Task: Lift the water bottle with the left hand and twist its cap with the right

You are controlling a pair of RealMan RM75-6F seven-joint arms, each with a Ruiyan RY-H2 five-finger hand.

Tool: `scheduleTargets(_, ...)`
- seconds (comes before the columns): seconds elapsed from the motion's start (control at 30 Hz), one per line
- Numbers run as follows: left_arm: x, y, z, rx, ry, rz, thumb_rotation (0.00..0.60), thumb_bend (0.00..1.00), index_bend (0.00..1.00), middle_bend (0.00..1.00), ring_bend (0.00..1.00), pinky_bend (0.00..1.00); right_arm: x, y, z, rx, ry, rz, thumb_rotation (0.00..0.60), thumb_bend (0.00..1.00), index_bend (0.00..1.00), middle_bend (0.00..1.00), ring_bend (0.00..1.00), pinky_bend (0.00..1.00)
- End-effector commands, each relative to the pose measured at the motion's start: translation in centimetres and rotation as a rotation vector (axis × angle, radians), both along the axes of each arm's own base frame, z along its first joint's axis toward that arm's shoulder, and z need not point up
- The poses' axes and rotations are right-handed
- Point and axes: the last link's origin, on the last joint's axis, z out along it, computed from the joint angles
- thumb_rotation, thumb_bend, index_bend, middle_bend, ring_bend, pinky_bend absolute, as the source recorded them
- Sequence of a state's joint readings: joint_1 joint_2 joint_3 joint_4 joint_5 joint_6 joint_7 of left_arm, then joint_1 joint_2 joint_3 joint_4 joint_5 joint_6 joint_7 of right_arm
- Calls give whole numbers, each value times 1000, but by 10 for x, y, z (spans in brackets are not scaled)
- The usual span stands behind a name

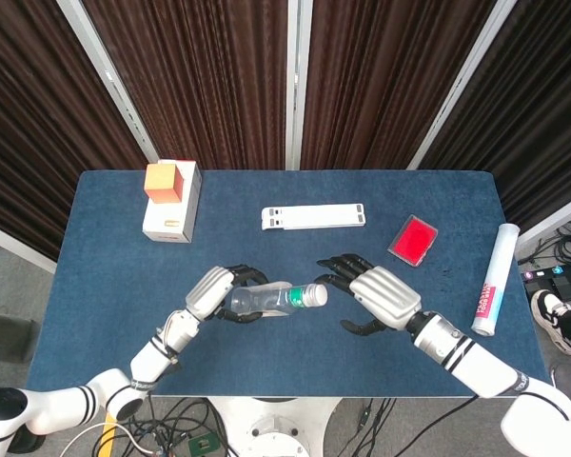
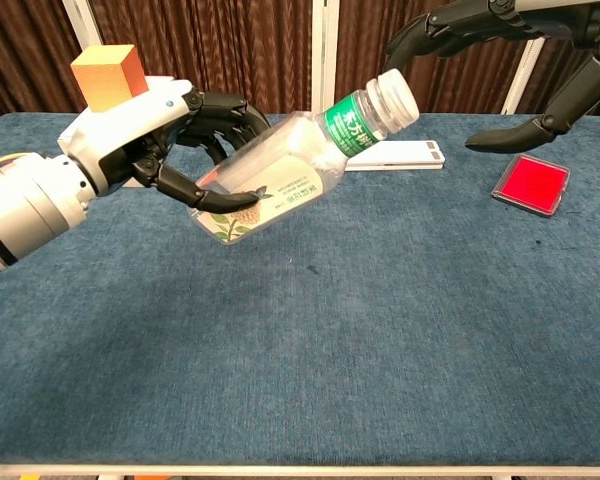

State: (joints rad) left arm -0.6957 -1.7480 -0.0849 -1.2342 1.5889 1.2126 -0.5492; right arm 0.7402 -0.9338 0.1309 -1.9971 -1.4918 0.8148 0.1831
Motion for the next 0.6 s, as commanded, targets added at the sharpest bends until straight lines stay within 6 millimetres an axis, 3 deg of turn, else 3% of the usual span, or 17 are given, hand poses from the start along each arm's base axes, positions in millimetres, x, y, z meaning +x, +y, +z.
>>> scheduleTargets(0.03,0,0,0,0,-1,2,600,315,480,468,372,484,1,1,1,-1,-2,6,599,242,193,31,0,0)
scheduleTargets(0.6,-1,0,-1,-6,0,2,600,315,480,468,372,484,4,-1,5,-43,-29,27,600,282,193,33,0,0)
